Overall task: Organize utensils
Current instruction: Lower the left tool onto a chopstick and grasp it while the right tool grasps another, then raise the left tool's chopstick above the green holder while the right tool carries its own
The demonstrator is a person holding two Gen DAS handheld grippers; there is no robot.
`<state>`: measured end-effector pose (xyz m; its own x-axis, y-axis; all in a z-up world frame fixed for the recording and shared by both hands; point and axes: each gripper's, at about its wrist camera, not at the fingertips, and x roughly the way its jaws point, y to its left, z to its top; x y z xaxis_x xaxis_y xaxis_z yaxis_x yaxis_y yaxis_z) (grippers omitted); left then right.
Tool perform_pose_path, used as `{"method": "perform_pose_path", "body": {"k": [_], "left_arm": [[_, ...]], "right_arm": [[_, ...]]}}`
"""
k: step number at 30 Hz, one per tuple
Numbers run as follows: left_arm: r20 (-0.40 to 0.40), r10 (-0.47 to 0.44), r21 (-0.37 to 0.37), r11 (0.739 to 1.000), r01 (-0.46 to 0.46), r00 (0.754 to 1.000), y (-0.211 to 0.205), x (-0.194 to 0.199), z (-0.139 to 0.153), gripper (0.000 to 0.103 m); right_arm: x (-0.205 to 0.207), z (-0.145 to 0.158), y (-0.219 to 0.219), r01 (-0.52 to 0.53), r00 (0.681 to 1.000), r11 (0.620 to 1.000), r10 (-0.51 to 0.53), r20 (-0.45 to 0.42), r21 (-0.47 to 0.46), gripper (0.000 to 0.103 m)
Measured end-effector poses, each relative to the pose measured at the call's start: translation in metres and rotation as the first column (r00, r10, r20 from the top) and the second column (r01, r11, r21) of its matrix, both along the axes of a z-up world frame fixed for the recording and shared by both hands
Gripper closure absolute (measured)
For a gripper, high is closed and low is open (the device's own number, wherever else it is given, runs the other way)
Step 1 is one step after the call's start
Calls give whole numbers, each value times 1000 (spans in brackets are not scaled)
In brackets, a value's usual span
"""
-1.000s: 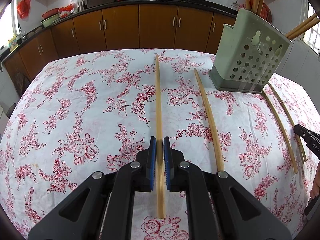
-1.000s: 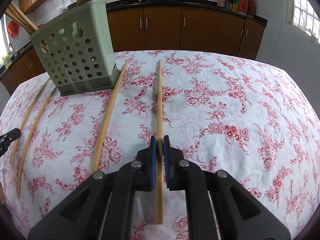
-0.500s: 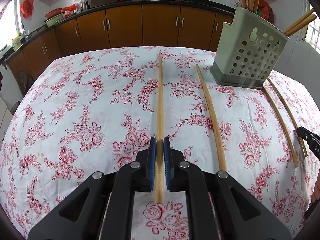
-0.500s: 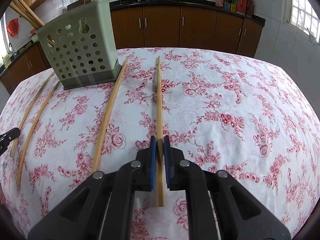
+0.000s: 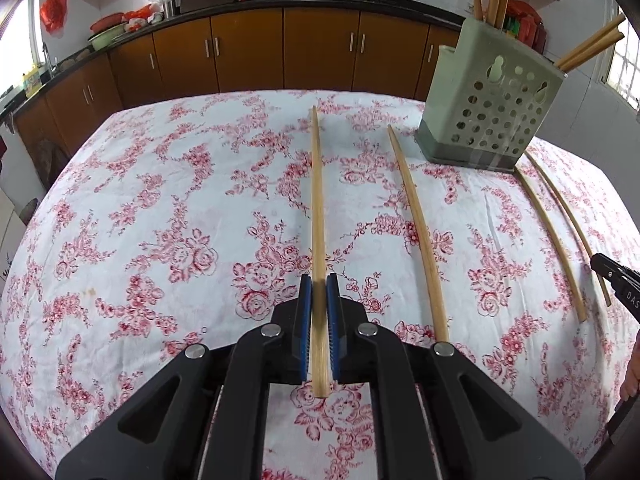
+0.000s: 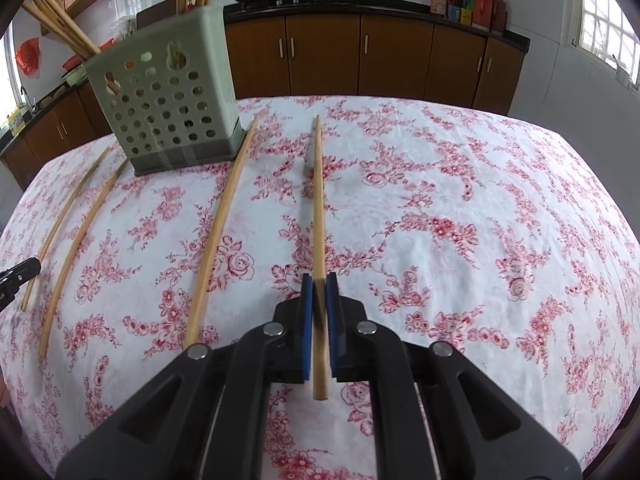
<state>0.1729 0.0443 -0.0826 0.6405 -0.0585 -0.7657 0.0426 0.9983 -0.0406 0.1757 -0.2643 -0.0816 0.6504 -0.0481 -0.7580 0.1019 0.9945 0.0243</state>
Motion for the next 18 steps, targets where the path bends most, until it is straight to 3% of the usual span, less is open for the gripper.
{"method": "perform_pose_path", "body": {"k": [9,18], "left_arm": [[115,-16,-43,999,21,993,7,-11,46,95],[265,20,-129,992,15,964,19,-20,104,95]], "right_arm": [[-17,48,-16,19,991,1000,-22,131,23,95],[-28,103,-27,33,956,998,-48,289,58,95]]}}
